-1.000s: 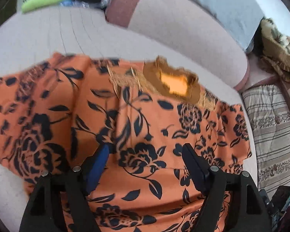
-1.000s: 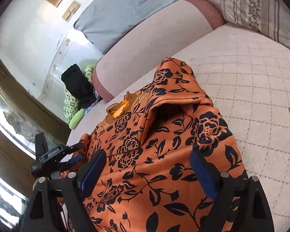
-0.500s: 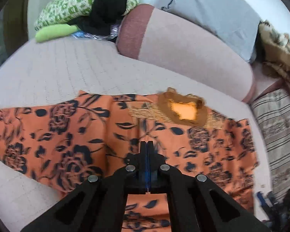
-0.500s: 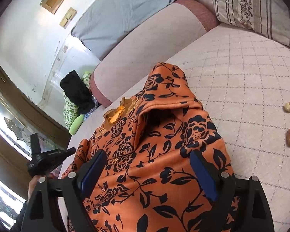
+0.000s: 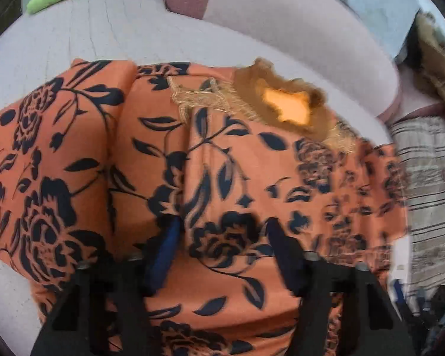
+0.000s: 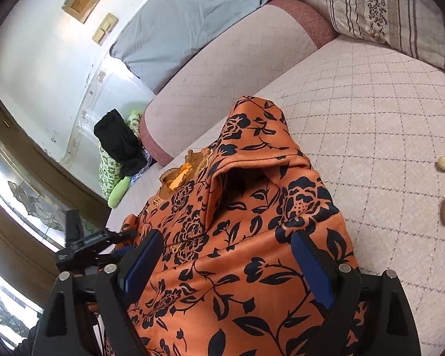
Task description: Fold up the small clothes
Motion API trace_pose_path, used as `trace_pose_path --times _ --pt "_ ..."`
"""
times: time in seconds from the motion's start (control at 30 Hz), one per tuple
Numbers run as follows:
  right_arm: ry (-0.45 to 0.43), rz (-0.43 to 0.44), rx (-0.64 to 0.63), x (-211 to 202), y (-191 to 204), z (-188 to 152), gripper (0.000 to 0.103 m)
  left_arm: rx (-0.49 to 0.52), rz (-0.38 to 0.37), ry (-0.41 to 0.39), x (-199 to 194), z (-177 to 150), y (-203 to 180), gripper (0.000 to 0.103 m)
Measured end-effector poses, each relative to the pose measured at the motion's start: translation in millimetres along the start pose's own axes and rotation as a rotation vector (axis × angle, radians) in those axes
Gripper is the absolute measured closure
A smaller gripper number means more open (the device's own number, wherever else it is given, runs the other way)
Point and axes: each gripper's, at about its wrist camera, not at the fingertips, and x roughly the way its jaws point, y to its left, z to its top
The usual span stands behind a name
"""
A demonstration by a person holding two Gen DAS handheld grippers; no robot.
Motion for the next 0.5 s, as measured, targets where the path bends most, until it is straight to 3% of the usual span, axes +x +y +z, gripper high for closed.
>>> trace_pose_path --times 0.07,0.1,0.13,0.23,0.43,0.5 --pt "0.004 0.001 0.003 0.8 -1.2 -0.3 0.013 0.0 0.021 0.01 1.6 1.8 -0.4 0.075" --pt "0.004 0.004 0.003 0.6 -1.3 -0.2 0.013 -0.02 0.018 0.016 0.6 3.0 4.1 0.092" --pt "0.001 0.006 0.002 -0.1 -1.0 0.1 0.013 -0.024 0.007 0.019 0.5 4.4 6.0 0.096" --pt "-0.005 0.009 -0.004 -1.6 -0.1 0.1 0.013 0.035 0.025 -0.05 -18.0 2.3 -0.9 0.098" --pt "-0.023 -0.006 -0.008 -5.3 -1.2 1.7 0.013 0.091 0.076 -0.302 -94.2 -0.8 -18.4 0.098" --pt "-0.036 -0.014 -0.016 -8.0 -0.3 3.4 0.013 0.08 0.094 -0.323 -102.9 -6.4 -10.1 0.098"
